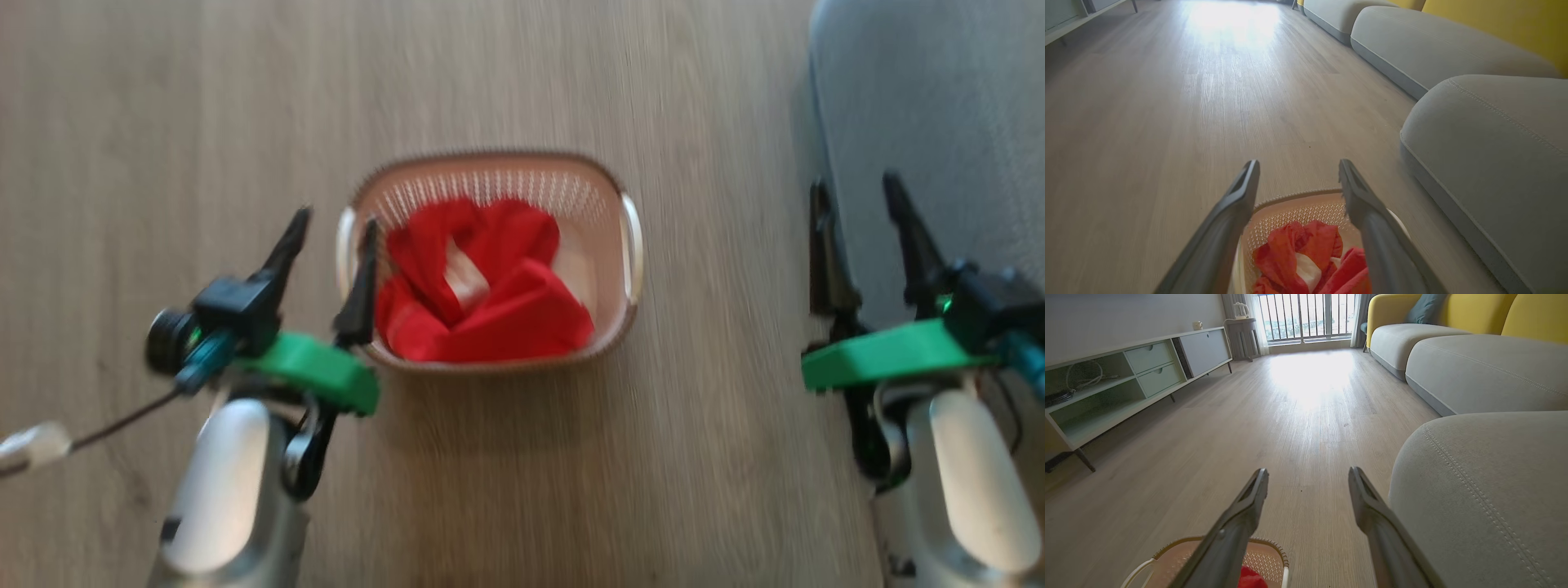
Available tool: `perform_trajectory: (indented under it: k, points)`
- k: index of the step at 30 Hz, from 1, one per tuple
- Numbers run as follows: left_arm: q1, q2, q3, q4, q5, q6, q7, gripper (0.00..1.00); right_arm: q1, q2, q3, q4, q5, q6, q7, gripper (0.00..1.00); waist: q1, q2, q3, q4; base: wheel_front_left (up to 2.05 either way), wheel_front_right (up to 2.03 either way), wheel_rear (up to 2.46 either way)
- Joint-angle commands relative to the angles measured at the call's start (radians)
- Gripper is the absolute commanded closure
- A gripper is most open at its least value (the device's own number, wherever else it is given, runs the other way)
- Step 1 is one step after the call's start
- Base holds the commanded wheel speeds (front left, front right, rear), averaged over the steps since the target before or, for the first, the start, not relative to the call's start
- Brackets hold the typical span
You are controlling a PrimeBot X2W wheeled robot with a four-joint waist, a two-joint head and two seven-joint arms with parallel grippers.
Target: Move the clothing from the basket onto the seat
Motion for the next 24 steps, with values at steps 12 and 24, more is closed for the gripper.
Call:
perform_trajectory:
  k: [12,24]
  points:
    - [-0.251,0.082,-0.281,0.211,-0.100,-0.017,0.056,0.00,-0.102,-0.011,0.065,-0.050,0.072,0.000,-0.010,0.00,-0.0006,0.0000,0.258,-0.173,0.00,0.00,0.00]
    - [-0.385,0.120,-0.407,0.419,-0.176,-0.018,0.077,0.00,-0.085,-0.011,0.075,-0.072,0.095,0.000,-0.010,0.00,-0.0006,0.0000,0.317,-0.251,0.00,0.00,0.00]
